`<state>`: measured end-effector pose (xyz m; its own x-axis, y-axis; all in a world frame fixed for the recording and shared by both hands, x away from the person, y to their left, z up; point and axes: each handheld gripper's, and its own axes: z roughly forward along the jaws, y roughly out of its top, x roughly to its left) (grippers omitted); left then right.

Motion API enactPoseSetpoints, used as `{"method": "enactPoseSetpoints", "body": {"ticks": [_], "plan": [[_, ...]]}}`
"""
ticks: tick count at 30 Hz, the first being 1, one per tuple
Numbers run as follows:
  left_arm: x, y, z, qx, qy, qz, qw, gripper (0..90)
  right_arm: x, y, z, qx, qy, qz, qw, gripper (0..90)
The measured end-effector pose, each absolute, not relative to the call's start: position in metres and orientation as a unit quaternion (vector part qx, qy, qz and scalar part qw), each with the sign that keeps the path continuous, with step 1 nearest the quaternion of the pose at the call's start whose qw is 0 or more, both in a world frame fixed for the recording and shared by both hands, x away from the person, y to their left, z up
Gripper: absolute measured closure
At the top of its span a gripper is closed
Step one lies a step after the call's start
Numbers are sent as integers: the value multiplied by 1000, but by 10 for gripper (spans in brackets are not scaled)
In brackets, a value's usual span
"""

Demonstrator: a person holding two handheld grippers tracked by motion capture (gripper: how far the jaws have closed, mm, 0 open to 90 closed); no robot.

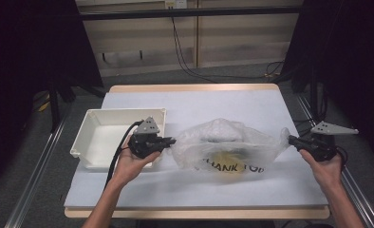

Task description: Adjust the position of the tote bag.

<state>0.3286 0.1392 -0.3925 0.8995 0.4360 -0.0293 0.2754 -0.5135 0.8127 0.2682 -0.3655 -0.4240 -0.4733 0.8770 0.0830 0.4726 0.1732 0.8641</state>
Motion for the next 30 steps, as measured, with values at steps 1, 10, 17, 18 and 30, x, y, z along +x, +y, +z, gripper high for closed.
{"method": "enactPoseSetpoints", "body": {"ticks": [1,10,17,18,30], "plan": [[327,138,-399,873,198,86,437,865,269,-365,-430,463,733,448,219,900],[317,140,-418,888,199,86,405,865,268,-356,-461,466,755,417,197,900],[315,139,-425,889,204,78,403,864,274,-353,-480,469,776,381,183,900],[316,139,-426,890,202,76,403,864,274,-353,-482,467,779,377,182,900],[313,144,-423,873,202,54,441,781,256,-358,-461,449,752,443,191,771]]}}
